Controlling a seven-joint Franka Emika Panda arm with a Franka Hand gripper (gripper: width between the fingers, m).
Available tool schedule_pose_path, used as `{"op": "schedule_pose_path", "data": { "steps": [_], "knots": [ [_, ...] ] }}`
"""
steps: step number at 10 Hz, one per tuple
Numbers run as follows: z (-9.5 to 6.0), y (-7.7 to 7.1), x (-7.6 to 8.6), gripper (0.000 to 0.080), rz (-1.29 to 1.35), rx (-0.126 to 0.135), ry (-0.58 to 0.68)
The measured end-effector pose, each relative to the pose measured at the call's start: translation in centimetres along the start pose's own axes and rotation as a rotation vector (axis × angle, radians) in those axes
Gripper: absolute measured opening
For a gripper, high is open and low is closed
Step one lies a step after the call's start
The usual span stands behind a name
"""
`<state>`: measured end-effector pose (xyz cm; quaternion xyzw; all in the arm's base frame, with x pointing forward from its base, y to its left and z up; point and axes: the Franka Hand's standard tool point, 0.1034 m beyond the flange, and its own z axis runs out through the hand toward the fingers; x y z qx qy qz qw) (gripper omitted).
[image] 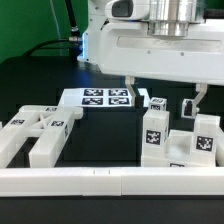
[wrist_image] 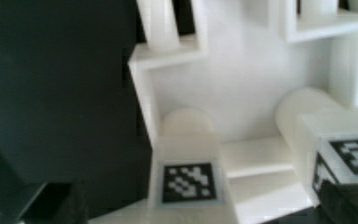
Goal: Assemble chair
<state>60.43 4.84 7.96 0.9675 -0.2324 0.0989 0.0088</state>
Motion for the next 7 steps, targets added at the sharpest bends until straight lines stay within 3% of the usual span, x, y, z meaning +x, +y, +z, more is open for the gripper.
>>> {"op": "schedule_pose_path", "data": {
  "steps": [4, 7],
  "knots": [
    [2.1, 0.2, -2.1, 0.0649, -0.032, -0.009, 0.032],
    [4.4, 1.2, -2.8, 0.0649, -0.041, -0.038, 0.026]
  ]
}}
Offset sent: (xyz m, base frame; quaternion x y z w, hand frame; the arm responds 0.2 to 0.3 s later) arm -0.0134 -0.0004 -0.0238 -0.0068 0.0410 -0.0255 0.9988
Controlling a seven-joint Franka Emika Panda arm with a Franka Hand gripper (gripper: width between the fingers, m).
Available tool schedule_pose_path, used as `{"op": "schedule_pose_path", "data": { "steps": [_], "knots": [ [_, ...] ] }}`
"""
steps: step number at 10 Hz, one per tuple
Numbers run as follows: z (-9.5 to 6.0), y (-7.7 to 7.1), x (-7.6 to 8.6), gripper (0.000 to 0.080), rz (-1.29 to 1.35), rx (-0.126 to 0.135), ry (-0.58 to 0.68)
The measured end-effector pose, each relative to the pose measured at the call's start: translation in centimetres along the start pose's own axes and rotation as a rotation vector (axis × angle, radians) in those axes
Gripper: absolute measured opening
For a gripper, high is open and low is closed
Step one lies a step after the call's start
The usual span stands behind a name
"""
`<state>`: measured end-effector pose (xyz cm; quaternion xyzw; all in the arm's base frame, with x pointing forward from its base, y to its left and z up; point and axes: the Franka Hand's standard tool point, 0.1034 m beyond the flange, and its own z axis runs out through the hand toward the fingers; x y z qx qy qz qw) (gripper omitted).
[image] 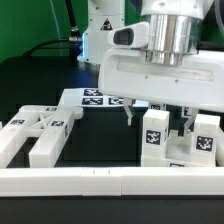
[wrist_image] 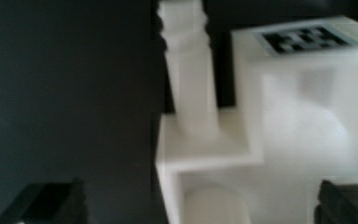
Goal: Assemble chair
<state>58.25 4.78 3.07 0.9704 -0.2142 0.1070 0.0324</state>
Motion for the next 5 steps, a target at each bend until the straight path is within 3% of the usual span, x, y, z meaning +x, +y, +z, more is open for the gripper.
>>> {"op": "schedule_pose_path", "data": {
  "steps": [5],
  "knots": [
    [2.0, 1.1, -0.6, 0.0649, -0.003, -0.03, -0.013]
  ]
}}
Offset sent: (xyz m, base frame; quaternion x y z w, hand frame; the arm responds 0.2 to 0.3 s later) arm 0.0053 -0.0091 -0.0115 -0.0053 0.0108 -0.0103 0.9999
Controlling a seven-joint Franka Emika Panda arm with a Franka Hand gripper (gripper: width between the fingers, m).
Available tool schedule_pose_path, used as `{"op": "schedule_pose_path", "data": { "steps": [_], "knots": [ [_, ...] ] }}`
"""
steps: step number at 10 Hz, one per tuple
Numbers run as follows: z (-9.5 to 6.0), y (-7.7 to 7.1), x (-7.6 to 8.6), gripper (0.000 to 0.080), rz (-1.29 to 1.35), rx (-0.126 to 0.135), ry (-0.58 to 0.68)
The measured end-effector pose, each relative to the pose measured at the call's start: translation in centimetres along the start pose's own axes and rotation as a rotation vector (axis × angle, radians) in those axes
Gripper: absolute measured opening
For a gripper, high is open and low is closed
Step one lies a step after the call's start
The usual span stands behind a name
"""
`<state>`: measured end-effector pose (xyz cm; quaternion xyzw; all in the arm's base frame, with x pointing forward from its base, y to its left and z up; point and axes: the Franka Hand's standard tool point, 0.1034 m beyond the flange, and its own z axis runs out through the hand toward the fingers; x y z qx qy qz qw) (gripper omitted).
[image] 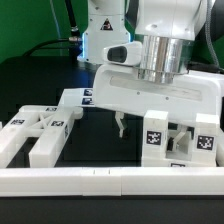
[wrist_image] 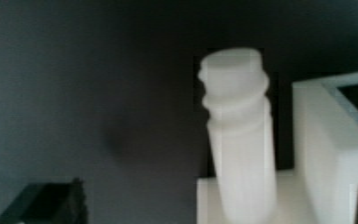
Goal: Assemble chair
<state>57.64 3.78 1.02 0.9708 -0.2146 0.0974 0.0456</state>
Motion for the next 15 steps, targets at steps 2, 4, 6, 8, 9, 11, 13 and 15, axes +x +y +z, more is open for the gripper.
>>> {"op": "schedule_pose_path", "data": {
  "steps": [2, 4, 6, 8, 9, 11, 13, 15],
  "knots": [
    [0.1, 0.0, 0.0, 0.0649, -0.001, -0.001, -0.001],
    [0.1, -0.1, -0.1, 0.0424, -0.002, -0.001, -0.001],
    [0.1, -0.2, -0.1, 0.0281, -0.003, 0.0, 0.0],
    [0.1, -0.2, -0.1, 0.0281, -0.004, 0.0, 0.0],
    [0.0, -0.2, -0.1, 0.0281, -0.004, 0.001, 0.0],
    [-0.8, -0.2, 0.3, 0.0281, -0.005, 0.005, -0.006],
    [-3.8, -0.2, 1.3, 0.0281, -0.007, 0.024, -0.039],
    [-6.0, 0.2, 2.1, 0.0281, -0.007, 0.03, -0.092]
  ]
}}
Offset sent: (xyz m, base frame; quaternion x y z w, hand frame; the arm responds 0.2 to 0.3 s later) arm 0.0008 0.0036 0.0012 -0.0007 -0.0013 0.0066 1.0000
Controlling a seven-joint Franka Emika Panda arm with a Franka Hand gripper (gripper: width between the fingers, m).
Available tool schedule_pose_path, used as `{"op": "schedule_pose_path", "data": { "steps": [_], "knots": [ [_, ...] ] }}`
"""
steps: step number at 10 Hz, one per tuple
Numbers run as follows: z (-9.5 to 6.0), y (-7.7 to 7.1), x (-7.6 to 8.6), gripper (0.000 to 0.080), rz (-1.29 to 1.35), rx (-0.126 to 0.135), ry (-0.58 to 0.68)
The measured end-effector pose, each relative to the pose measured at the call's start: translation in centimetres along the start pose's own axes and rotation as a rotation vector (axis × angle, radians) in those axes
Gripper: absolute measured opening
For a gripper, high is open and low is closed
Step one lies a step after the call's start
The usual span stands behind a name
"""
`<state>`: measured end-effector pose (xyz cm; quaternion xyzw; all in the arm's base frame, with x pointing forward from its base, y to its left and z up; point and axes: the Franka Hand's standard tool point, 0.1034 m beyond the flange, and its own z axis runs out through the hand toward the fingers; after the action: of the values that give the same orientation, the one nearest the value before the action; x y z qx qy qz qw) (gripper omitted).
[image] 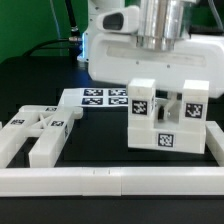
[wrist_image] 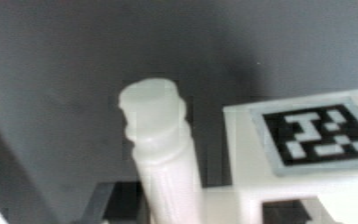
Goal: Assemble chair
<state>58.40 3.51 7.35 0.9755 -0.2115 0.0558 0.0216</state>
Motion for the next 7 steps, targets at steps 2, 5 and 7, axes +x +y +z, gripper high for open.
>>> {"op": "schedule_pose_path", "data": {
  "steps": [2, 5, 7],
  "knots": [
    [0.6, 0.2, -0.3, 0.0276, -0.004, -0.011, -0.016],
    [-0.1, 1.6, -0.5, 0.0252, -0.024, -0.05, -0.199],
    [-0.7, 2.8, -0.3, 0.0239, -0.025, -0.074, -0.326]
  ]
}}
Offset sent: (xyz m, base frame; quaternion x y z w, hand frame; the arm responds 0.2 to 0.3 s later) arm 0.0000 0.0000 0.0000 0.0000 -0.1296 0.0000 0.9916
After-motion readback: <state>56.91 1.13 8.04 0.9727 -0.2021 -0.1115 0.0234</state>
